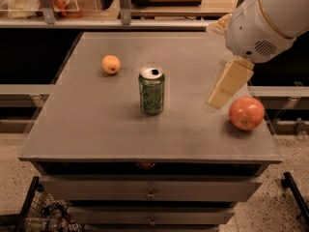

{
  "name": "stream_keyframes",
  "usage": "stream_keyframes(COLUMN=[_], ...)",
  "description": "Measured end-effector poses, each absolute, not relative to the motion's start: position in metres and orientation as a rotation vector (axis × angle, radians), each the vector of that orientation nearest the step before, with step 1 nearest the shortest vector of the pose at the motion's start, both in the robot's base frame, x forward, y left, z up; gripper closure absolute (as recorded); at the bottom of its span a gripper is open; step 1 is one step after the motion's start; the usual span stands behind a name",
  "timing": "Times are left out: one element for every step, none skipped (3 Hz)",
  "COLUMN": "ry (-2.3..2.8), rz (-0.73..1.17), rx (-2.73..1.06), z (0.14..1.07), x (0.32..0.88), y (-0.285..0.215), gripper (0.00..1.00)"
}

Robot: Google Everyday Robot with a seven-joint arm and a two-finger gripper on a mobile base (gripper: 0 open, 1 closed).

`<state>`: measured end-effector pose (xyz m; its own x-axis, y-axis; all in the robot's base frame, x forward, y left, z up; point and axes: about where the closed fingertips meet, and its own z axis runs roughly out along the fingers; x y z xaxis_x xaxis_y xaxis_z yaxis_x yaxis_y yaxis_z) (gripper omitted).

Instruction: Knock green can over

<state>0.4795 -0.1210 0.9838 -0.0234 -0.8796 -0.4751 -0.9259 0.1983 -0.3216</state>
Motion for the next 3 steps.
stream_keyframes(ry=[1.841, 1.807, 1.802], rz=[0.277, 0.402, 0.475], rx=[-1.682, -1.647, -1.562], z=[0.957, 0.929, 0.903], x=[0.489, 0.501, 0.518], y=[-0.082, -0.053, -0.04], gripper=[0.0, 0.0, 0.0])
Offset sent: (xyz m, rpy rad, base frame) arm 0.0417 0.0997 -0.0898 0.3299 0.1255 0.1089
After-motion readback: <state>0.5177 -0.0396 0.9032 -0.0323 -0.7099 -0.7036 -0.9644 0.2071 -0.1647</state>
